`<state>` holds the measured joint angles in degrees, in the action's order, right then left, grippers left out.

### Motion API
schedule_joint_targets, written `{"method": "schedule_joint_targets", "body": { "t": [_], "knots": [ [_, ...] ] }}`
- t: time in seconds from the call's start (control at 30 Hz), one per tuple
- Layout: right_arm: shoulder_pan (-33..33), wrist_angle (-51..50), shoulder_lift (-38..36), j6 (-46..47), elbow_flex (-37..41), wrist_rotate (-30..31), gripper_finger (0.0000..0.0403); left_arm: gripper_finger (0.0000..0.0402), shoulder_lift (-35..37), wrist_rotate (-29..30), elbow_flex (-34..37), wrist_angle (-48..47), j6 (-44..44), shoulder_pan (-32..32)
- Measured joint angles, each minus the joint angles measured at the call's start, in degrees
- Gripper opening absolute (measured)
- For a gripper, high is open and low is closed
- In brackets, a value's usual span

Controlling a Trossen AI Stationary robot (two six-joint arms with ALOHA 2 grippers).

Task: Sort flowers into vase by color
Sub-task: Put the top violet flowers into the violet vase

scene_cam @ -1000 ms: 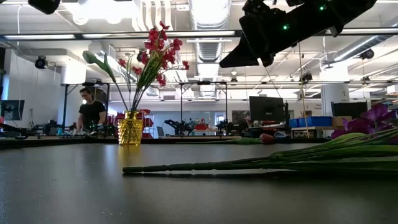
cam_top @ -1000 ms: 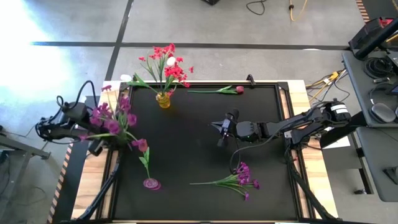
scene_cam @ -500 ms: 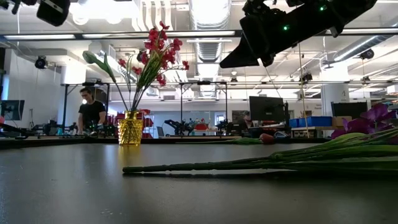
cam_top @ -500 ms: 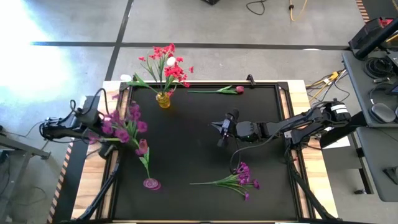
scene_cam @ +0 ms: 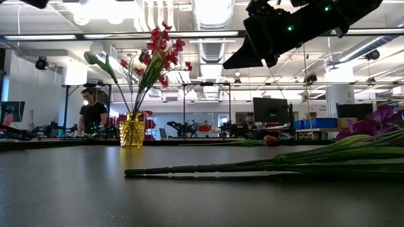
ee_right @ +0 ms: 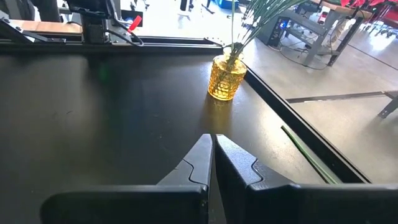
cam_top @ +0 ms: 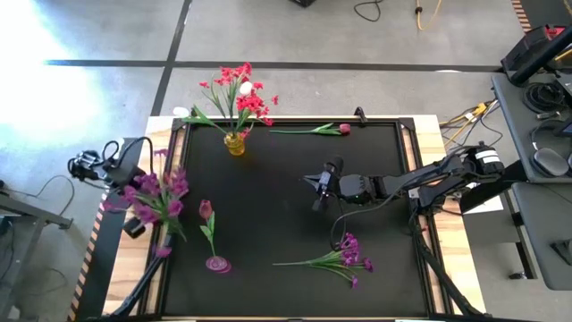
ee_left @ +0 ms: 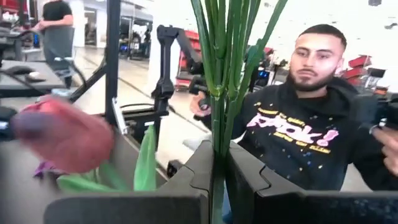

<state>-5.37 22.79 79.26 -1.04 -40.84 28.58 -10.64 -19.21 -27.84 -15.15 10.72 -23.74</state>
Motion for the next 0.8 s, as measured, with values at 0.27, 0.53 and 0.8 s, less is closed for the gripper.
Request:
{"method": "schedule_joint_targets", "body": {
  "t": [0.27,0.53,0.8],
  "knots": [
    [0.00,0.09,0.02,0.00,0.04,0.00,0.0013,0.0005,-6.21,8.67,7.13,8.42,-2.04,-9.57],
    [0.00,0.24,0.02,0.00,0.04,0.00,0.0013,0.0005,-14.60,15.59,12.59,23.64,-6.05,-17.47],
    [0.00,0.24,0.02,-0.02,0.04,0.00,0.0013,0.0005,-22.92,26.54,12.83,27.28,-9.15,-22.83]
  ]
}}
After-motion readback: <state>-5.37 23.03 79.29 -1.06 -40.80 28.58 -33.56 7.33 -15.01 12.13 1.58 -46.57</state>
